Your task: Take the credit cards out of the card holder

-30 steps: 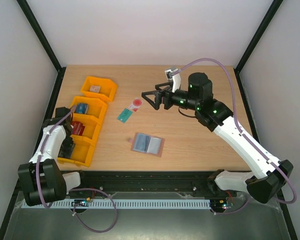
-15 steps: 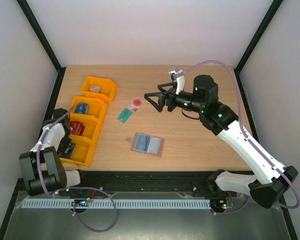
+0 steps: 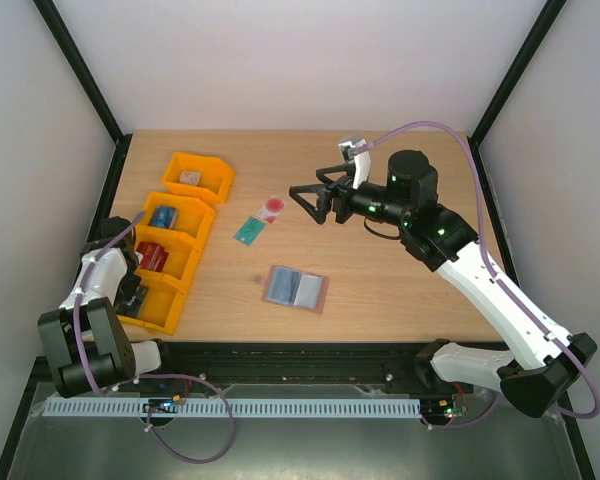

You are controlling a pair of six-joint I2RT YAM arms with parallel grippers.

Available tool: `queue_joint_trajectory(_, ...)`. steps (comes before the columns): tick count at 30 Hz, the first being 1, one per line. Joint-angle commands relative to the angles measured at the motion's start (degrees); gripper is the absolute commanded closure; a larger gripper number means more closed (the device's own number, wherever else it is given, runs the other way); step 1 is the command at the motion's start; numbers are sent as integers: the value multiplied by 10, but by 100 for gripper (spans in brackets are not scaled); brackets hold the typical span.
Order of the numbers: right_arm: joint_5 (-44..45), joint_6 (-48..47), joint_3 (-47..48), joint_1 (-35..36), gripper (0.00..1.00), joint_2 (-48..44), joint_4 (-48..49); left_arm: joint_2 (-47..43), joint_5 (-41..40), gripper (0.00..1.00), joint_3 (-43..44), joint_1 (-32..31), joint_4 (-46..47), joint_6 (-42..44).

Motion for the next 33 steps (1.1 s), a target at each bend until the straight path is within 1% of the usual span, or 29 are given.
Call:
queue_joint_trajectory(1,0,-1,-6,-1,1,-16,6,-13,-20,72,21,2,9,3)
queue_joint_trajectory(5,0,0,-5,-1,1,-16,4,-17,-32,71,31,2,11,2)
queue_joint_trajectory(9,0,-1,-6,-1,1,-17,4,-19,-49,66,37,3,13,4)
queue_joint_trajectory(12,0,-4,-5,-1,1,-18,3,-23,-50,66,51,3,4,0)
queue_joint_trajectory(13,0,-5,-6,-1,1,-19,1,-25,-45,67,54,3,4,1)
queue_joint_trajectory(15,0,-7,-6,-1,1,-19,-1,-25,-42,73,51,3,6,3)
queue_joint_trajectory(17,1,-7,-8,-1,1,-19,-1,-22,-45,80,46,3,5,4)
queue_joint_trajectory(20,0,-6,-10,-1,1,-20,-1,-25,-35,95,48,2,-2,4)
queue_joint_trajectory(21,0,-7,-11,-1,1,-20,-1,-27,-28,98,51,2,-7,4)
queue_joint_trajectory(24,1,-7,-11,-1,2,-20,-1,-36,-13,98,61,2,-27,0)
queue_joint_trajectory(28,0,-8,-12,-1,1,-21,-1,-62,32,98,84,-1,-67,-1)
queue_joint_trajectory(33,-2,-12,-14,-1,1,-29,-6,-74,101,98,74,5,-63,63)
